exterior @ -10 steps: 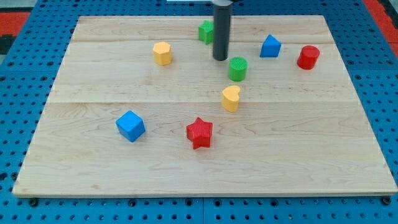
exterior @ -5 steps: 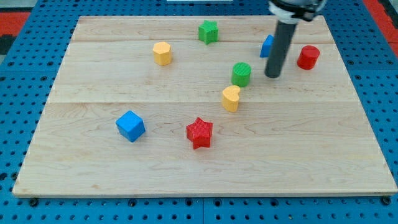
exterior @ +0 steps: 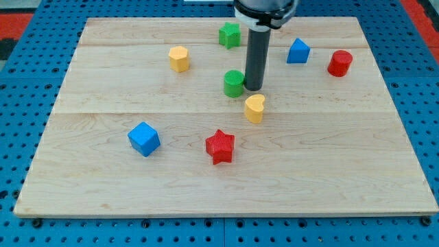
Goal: Push the green circle vertically above the red star
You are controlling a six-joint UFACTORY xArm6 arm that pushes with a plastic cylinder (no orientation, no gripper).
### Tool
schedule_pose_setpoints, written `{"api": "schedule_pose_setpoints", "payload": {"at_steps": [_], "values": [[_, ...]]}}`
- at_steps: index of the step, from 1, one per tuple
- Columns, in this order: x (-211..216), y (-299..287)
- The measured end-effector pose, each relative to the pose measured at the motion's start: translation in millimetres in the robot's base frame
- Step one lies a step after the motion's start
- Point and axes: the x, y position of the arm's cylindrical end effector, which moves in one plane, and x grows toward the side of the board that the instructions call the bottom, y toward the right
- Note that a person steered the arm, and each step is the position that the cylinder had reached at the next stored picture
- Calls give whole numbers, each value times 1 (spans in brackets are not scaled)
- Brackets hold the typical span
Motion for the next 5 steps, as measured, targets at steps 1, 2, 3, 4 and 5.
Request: {"api": "schedule_pose_setpoints", "payload": {"at_steps": [1, 2, 3, 4, 5], "values": [[-17, -22], [-1, 22], [62, 114], [114, 179], [114, 181]]}}
